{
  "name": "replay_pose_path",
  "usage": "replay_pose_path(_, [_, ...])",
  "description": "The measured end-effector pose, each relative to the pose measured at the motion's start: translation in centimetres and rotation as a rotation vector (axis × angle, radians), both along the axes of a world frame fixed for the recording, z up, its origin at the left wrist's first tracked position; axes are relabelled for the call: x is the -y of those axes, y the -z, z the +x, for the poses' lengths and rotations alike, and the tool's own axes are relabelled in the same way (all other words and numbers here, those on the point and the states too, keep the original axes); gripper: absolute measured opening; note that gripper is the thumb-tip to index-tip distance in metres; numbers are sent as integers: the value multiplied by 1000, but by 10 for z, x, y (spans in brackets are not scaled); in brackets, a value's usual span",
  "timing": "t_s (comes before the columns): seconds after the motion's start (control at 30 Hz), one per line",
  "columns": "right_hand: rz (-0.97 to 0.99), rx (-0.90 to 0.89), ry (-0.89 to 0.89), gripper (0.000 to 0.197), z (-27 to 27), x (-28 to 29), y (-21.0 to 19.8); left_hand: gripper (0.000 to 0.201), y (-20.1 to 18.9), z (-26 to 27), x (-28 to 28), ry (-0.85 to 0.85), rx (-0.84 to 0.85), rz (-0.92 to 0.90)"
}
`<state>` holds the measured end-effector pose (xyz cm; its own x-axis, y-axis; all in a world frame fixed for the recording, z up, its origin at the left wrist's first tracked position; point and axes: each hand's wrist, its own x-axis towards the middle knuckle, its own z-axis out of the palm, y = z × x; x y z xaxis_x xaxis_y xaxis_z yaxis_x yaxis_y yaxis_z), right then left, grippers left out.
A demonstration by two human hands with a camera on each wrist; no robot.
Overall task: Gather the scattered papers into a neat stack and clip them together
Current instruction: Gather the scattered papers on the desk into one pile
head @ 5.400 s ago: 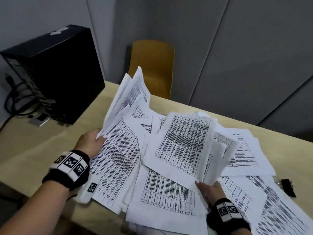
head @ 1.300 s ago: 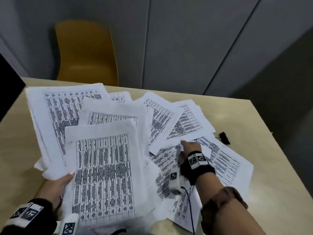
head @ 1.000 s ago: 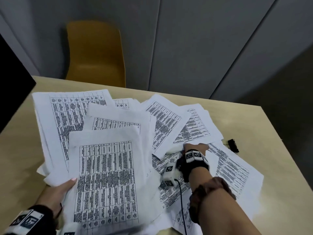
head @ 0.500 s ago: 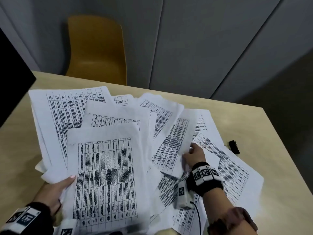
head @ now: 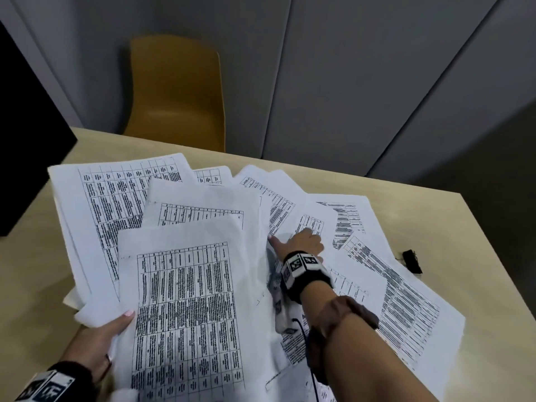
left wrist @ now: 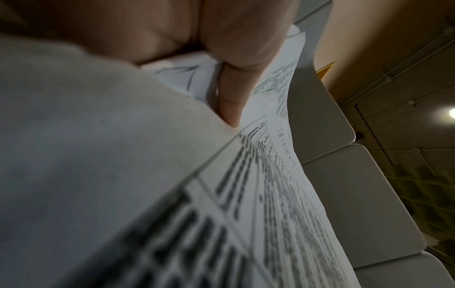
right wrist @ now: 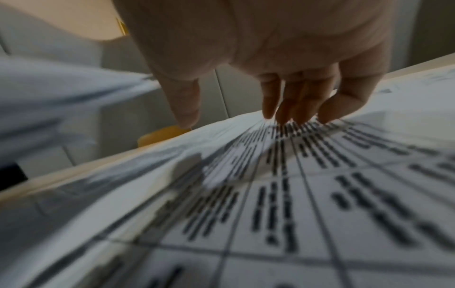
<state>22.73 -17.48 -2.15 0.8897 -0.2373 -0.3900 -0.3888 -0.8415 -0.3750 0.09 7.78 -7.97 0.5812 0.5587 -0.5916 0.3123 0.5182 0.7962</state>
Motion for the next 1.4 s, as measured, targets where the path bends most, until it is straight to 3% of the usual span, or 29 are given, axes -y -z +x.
replay_pose_path(0.1, [-78,-27,39,124,-5,-1,5,21,-4,-2,2,-7,35,16])
replay_pose_path(0.23, [-67,-135,95,139,-4,9,12,38,-1,-4,1,-22,19,8])
replay_pose_path(0.4, [-117,-144,98,141,-8,33,5,18,0,-2,-1,3,3,-22])
replay_pose_path(0.47, [-109,-86,65,138,-9,35,-1,21,-2,-2,0,18,26,-40])
replay_pose_path(0.57, [93,-45,114,135,-9,36,-5,35,-3,-2,1,-3,40,-49])
replay_pose_path(0.7, [228,-10,126,109,-9,49,-5,15,-9,-1,4,19,9,24])
replay_pose_path(0.83, [52,-100,-63,36,-11,78,-8,12,-14,-4,8,7,34,-69])
replay_pose_path(0.9, [-50,-142,-149,32,-14,91,-8,12,-11,-4,5,15,25,-105])
replay_pose_path(0.93, [-90,-140,-168,39,-17,95,-8,12,-9,-4,3,24,30,-110])
replay_pose_path(1.03, [-126,-91,-83,66,-32,102,-2,13,-8,0,5,67,33,-107])
replay_pose_path(1.17, [102,-43,-16,60,-52,108,9,14,-2,6,11,129,17,-89])
replay_pose_path(1.33, [39,32,432,69,-62,134,-1,14,1,6,9,163,-20,-51])
replay_pose_path(1.4, [99,41,519,72,-64,143,-1,13,0,6,9,164,-27,-51])
